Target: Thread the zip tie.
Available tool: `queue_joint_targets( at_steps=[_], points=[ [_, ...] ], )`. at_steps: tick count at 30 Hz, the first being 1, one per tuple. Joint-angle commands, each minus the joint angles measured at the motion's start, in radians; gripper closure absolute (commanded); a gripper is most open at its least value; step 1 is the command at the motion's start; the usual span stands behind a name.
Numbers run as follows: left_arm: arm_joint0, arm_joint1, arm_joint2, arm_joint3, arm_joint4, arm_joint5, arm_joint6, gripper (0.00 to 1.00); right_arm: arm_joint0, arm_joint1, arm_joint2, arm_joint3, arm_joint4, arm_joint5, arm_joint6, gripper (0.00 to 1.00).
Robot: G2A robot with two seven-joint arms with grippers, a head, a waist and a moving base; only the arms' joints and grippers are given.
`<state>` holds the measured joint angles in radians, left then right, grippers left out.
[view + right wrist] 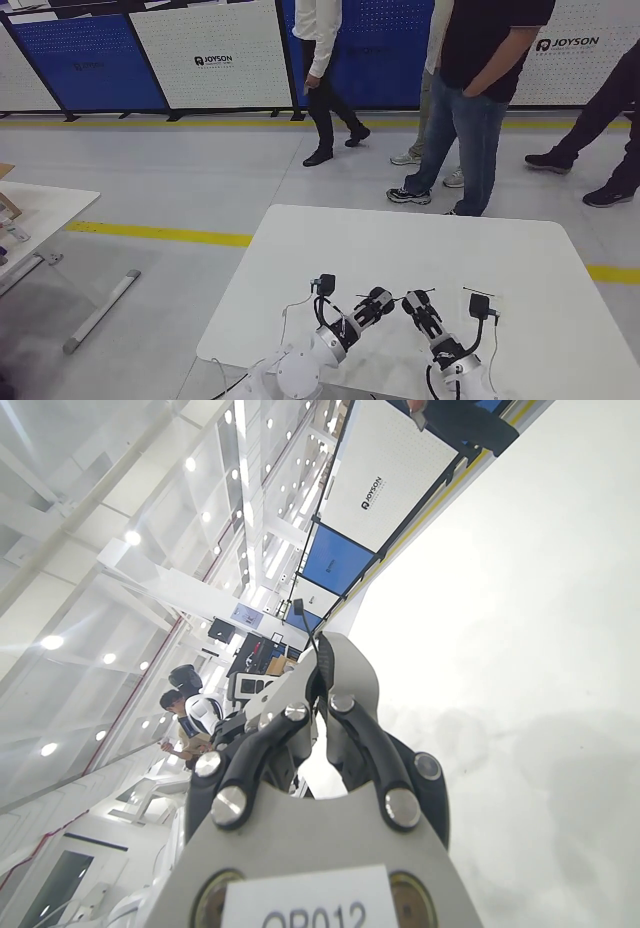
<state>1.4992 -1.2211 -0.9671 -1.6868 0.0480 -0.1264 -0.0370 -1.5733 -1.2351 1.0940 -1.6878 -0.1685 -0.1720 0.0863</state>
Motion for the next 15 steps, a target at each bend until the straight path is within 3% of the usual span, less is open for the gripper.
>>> queue_joint_targets(
  at_steps=[1, 2, 3, 4, 15],
  points=[
    [-0.001, -0.001, -0.001, 0.0, -0.001, 0.009, 0.006, 1.0, 0.004, -0.001, 0.0, 0.001, 0.004, 0.002, 0.01, 1.0],
    [-0.001, -0.001, -0.001, 0.001, -0.002, 0.013, 0.007, 1.0, 0.005, -0.001, 0.001, 0.003, 0.004, 0.002, 0.012, 0.95],
    [-0.002, -0.002, -0.002, 0.001, -0.004, 0.017, 0.01, 1.0, 0.005, -0.001, 0.001, 0.003, 0.004, 0.003, 0.013, 0.76],
    [-0.003, -0.002, -0.002, 0.002, -0.005, 0.021, 0.011, 1.0, 0.005, -0.002, 0.002, 0.004, 0.003, 0.004, 0.014, 0.73],
    [-0.013, -0.007, 0.006, 0.012, 0.013, 0.055, 0.022, 1.0, -0.013, -0.003, 0.018, -0.008, -0.011, -0.01, -0.006, 0.77]
  ],
)
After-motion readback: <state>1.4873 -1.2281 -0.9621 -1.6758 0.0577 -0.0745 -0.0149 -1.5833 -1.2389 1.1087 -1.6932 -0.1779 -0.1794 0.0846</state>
